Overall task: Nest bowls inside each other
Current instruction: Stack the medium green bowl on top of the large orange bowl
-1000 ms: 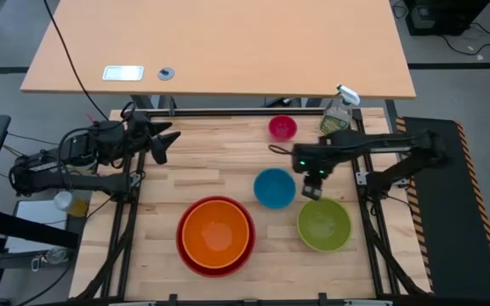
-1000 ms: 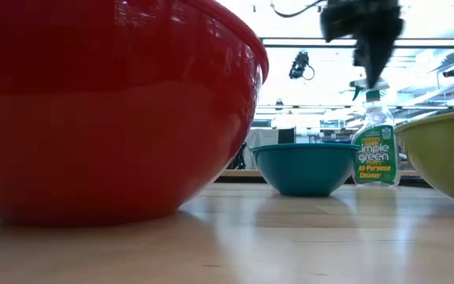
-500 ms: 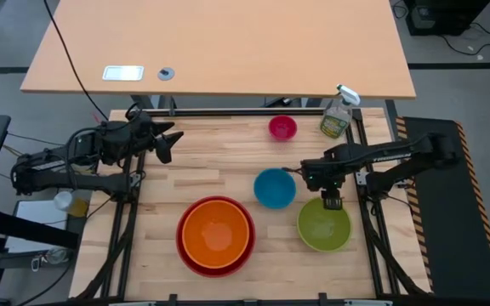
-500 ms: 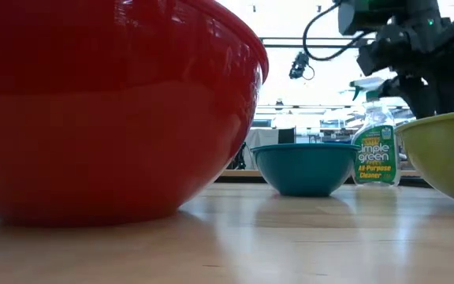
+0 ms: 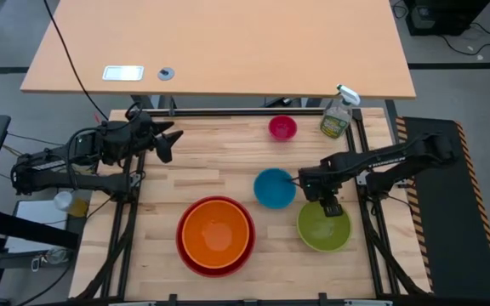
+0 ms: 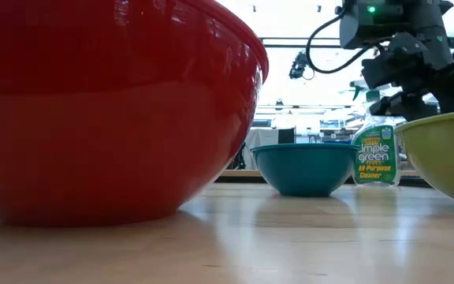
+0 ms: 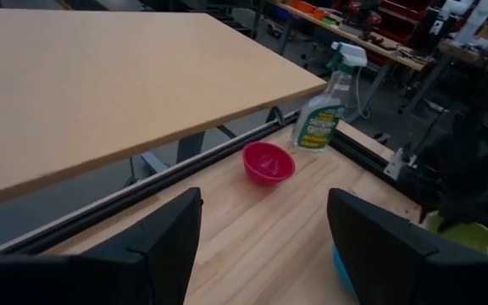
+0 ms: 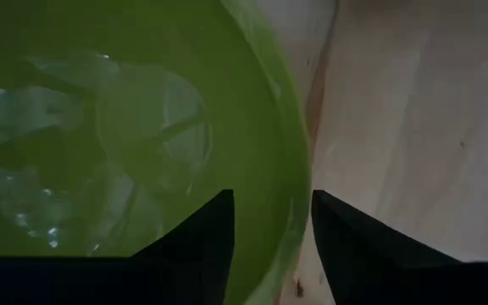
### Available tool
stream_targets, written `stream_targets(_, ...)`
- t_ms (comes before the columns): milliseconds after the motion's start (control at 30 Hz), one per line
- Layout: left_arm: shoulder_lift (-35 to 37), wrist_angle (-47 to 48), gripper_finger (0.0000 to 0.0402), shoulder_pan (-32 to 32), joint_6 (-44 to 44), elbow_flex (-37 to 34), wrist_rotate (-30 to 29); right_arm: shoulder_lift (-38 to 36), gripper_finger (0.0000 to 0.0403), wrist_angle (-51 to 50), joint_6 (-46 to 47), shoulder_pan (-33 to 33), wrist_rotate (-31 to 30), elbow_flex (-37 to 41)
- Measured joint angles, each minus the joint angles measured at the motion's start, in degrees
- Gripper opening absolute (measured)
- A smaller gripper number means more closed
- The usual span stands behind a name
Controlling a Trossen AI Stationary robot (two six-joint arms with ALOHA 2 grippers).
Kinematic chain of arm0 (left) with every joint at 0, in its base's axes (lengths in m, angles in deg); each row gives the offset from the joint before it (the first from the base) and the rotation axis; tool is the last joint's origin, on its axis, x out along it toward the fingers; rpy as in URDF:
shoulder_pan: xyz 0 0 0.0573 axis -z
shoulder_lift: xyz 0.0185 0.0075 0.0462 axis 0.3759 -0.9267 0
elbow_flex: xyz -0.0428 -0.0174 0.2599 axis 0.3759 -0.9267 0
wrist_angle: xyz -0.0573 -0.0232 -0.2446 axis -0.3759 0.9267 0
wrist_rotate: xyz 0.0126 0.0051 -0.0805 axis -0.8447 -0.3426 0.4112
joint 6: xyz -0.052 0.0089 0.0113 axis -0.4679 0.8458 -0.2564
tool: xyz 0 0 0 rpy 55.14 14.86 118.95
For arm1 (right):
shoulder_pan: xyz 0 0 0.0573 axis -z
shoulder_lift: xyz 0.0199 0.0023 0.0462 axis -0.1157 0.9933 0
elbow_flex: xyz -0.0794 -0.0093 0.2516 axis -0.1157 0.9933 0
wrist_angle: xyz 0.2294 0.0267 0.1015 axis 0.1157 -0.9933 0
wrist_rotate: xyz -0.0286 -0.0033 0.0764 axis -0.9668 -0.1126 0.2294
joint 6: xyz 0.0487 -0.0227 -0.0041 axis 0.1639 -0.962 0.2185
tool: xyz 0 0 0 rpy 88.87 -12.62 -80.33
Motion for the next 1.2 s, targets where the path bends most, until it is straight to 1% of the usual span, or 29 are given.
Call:
stream_targets(133,0.02,0.02,0.0259,-0.02,0.0,0.0,-1.31,0.32,0.0127,1.14,0.24,-1.03,-0.79,0.89)
stream_targets(267,0.02,0.04,0.0259,-0.02,0.65,0.0,-1.43,0.3,0.0077,1.59,0.77,-1.43,-2.72,0.91)
stream_targets(367,0.02,0.03,0.0259,-0.01,1.98,0.0,-1.43,0.3,0.0041,2.22,0.95,-1.41,-1.61,0.9)
stream_targets(433,0.02,0.04,0.0259,0.0,2.01,0.0,-1.7,0.28,0.0028,1.62,1.1,-1.46,-0.53,0.88)
stream_targets(633,0.02,0.04,0.0259,-0.01,2.12,0.0,-3.82,0.3,0.0028,1.66,3.39,-1.45,1.32,-0.21)
stream_targets(833,0.02,0.03,0.0259,-0.01,1.75,0.0,-3.99,0.3,0.0036,5.07,3.0,-0.14,6.01,-6.01)
stream_targets(933,0.02,0.02,0.0259,-0.18,1.68,0.0,-3.99,0.3,0.0033,6.83,5.02,0.96,7.09,-8.94)
stream_targets(1100,0.02,-0.02,0.0259,-1.03,1.49,0.02,-3.35,0.34,0.0033,8.41,10.33,2.18,7.2,-13.79)
stream_targets(1200,0.02,-0.35,0.0259,-1.83,1.94,0.02,-3.34,2.86,0.0033,8.15,12.06,1.85,3.93,-18.83)
